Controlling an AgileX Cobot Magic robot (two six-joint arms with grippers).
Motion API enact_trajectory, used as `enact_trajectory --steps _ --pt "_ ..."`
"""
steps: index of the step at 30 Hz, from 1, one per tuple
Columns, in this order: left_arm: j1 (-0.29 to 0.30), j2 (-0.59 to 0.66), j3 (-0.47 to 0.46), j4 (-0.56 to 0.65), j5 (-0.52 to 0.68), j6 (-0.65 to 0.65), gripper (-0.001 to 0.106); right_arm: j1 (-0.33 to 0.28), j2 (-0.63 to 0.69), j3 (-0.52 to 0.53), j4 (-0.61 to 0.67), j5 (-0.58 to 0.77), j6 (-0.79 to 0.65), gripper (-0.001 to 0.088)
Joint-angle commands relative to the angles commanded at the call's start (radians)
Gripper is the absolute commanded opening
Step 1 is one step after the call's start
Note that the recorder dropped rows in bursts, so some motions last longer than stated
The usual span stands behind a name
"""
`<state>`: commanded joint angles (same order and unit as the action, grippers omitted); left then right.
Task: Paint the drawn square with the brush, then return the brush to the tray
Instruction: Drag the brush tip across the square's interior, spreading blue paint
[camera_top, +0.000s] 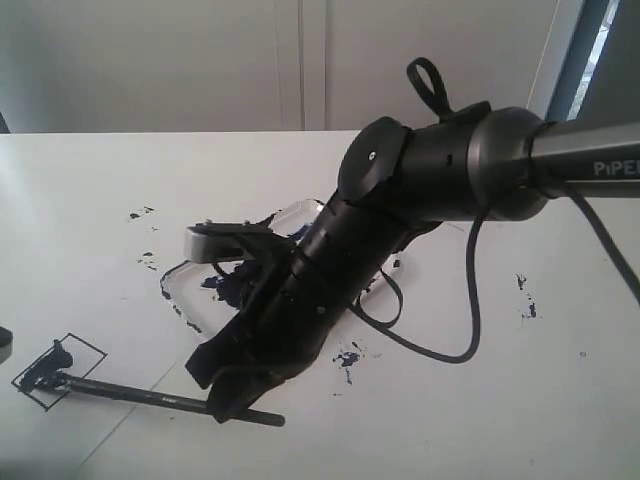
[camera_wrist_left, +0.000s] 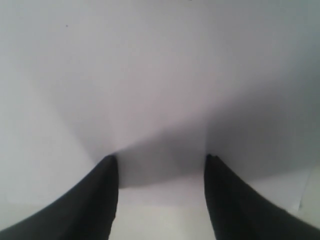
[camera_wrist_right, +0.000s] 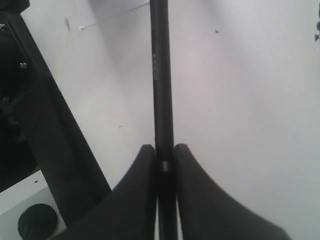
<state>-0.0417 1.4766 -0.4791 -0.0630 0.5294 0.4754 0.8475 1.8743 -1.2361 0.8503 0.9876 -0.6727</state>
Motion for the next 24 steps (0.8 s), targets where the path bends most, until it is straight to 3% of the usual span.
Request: enact_trajectory --steps 5,12,24 --pt "0.0 0.0 0.0 0.07 0.028 0.003 0.056 -0.002 0.0 0.0 -0.023 -0.057 0.05 0.0" --pt "0.0 0.0 0.0 0.072 0.032 0.032 0.056 -0.002 0.0 0.0 -0.024 -0.11 0.078 0.0" --pt "0.0 0.0 0.0 0.072 0.021 0.052 0.056 0.002 0.0 0.0 -0.003 -0.033 0.053 0.0"
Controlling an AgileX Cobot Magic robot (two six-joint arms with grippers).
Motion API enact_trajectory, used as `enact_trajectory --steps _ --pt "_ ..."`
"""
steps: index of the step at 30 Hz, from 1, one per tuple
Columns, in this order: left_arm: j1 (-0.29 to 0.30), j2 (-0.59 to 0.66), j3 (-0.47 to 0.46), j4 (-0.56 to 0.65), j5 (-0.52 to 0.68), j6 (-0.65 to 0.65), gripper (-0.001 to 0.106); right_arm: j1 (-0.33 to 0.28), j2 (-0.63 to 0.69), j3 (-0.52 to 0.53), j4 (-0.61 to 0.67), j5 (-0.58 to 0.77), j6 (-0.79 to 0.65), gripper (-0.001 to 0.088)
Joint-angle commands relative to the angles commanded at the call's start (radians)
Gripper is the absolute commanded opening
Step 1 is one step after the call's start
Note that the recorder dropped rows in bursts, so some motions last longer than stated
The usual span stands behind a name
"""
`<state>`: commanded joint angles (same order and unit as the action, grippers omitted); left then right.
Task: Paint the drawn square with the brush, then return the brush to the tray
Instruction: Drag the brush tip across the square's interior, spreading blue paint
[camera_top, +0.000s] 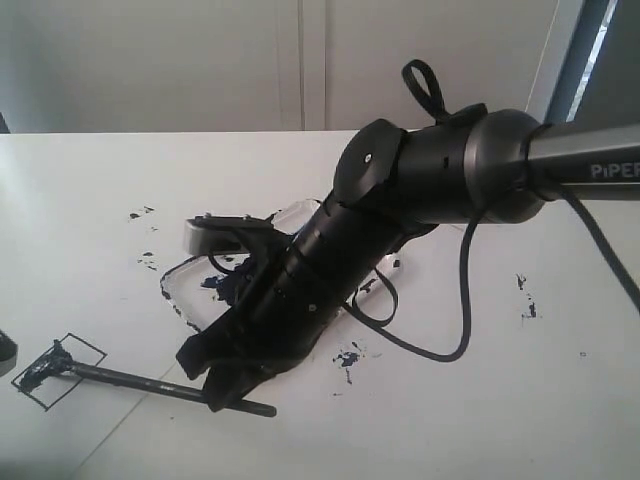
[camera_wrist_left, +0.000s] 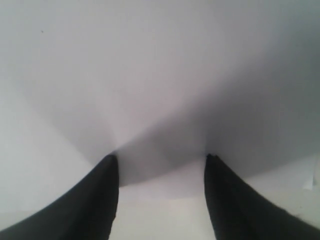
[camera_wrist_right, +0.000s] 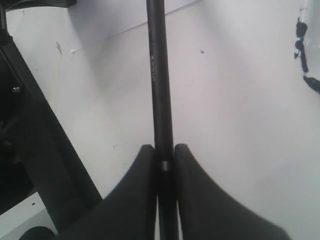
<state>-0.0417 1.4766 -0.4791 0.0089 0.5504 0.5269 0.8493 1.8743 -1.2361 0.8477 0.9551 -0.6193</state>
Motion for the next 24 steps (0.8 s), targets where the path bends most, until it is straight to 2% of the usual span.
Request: enact_trajectory --steps 5,10,14,19,24 --pt "0.0 0.0 0.0 0.0 0.0 0.0 0.056 0.0 0.0 0.0 0.0 0.016 -0.006 0.0" --pt "0.0 0.0 0.0 0.0 0.002 0.0 0.056 -0.003 0.0 0.0 -0.038 -0.077 0.049 0.0" --pt "0.0 0.0 0.0 0.0 0.002 -0.004 0.056 -0.003 0.0 0.0 -0.148 -0.096 0.129 0.0" --pt "0.0 0.0 0.0 -0.001 0.002 -0.011 0.056 -0.003 0.0 -0.001 -0.148 -0.119 0.129 0.0" --pt "0.0 0.0 0.0 -0.009 0.0 -0.01 0.056 -0.003 0.0 -0.001 -0.137 -0.072 0.103 0.0"
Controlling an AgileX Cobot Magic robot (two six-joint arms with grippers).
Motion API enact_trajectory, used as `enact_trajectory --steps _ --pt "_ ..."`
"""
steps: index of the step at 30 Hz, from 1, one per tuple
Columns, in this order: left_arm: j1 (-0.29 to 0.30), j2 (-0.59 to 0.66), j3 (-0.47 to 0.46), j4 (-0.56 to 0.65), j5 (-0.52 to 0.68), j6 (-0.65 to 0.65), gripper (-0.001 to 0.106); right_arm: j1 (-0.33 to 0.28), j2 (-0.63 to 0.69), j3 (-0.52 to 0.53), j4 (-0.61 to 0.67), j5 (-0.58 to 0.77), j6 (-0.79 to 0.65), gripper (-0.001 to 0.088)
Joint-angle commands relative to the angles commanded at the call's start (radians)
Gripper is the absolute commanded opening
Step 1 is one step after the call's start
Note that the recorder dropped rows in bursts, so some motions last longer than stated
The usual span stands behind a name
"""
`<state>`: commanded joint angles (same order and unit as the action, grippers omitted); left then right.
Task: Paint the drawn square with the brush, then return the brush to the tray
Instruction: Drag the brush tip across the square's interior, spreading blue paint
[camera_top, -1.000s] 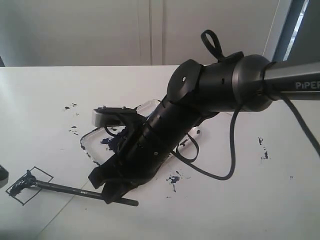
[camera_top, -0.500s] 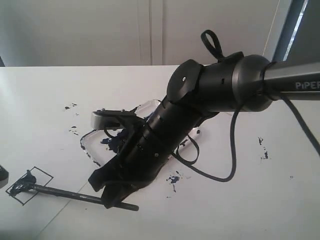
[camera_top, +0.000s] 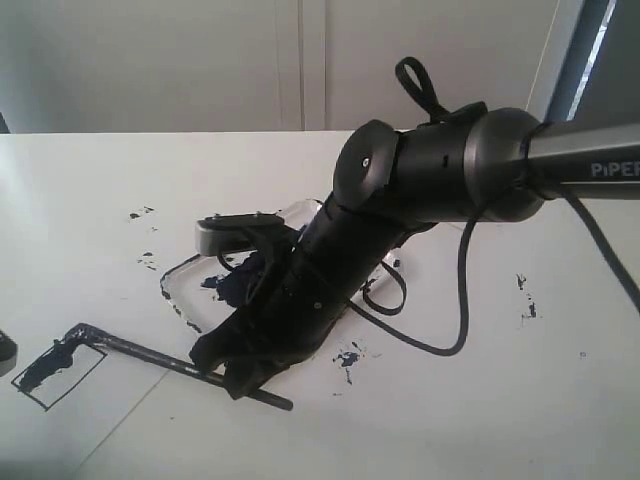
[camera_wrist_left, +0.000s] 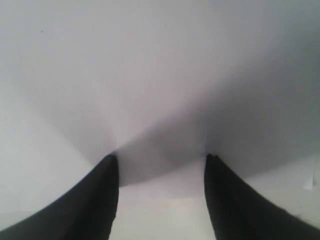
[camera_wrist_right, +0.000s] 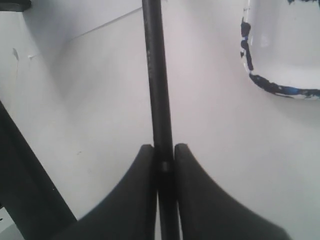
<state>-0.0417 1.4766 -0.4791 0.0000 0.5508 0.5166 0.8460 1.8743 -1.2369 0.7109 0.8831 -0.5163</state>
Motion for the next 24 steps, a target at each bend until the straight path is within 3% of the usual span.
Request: enact_trajectory --steps 8,11,15,24 --pt "0.0 0.0 0.0 0.0 -0.002 -0.009 0.056 0.0 -0.021 0.0 0.107 0.087 -0.168 0.0" --pt "0.0 0.0 0.0 0.0 -0.002 -0.009 0.056 0.0 -0.048 0.0 0.104 0.087 -0.141 0.0" --pt "0.0 0.0 0.0 0.0 -0.002 -0.015 0.056 0.0 -0.068 -0.008 0.006 0.085 -0.022 0.0" --pt "0.0 0.0 0.0 0.0 -0.002 -0.021 0.056 0.0 -0.068 -0.008 0.001 0.169 -0.003 0.0"
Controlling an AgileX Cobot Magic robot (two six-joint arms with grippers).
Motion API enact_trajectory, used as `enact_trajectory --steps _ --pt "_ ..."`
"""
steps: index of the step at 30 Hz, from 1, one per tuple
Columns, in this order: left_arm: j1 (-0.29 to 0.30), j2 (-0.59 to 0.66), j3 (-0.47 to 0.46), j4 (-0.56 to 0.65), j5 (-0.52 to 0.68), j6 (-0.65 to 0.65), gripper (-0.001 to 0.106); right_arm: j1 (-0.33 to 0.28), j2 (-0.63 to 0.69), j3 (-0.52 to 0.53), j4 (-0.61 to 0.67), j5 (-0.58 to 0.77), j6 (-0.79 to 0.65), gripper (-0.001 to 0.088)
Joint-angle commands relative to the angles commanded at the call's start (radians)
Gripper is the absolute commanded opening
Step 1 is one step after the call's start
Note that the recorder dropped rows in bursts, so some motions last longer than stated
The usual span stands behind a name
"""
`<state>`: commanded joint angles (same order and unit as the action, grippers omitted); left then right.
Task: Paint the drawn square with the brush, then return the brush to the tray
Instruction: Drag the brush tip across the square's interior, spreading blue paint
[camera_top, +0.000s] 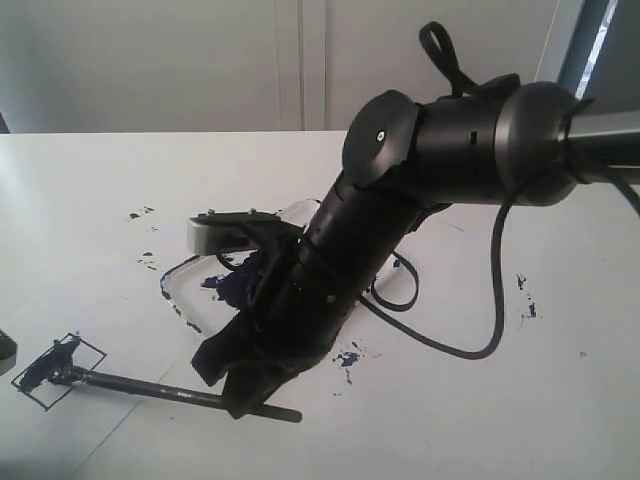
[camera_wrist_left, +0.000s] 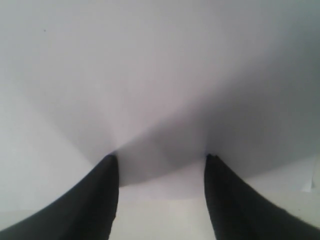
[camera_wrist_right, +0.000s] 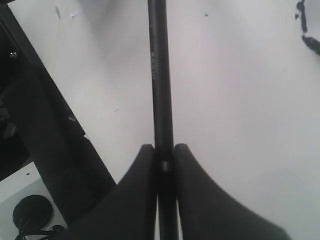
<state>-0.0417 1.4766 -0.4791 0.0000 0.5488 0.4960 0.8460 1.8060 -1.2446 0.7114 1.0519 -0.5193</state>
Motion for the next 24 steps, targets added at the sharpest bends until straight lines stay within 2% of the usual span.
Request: enact_trajectory --steps 7,13,19,24 --pt "0.0 0.0 0.0 0.0 0.0 -0.002 0.056 0.0 0.0 0.0 -0.003 0.009 0.008 0.0" --pt "0.0 0.0 0.0 0.0 0.0 -0.002 0.056 0.0 0.002 0.0 -0.111 -0.055 0.127 0.0" --pt "0.0 0.0 0.0 0.0 0.0 -0.004 0.056 0.0 0.002 -0.001 -0.092 -0.056 0.131 0.0" --pt "0.0 0.0 0.0 0.0 0.0 -0.004 0.056 0.002 0.002 -0.001 -0.017 -0.032 0.075 0.0"
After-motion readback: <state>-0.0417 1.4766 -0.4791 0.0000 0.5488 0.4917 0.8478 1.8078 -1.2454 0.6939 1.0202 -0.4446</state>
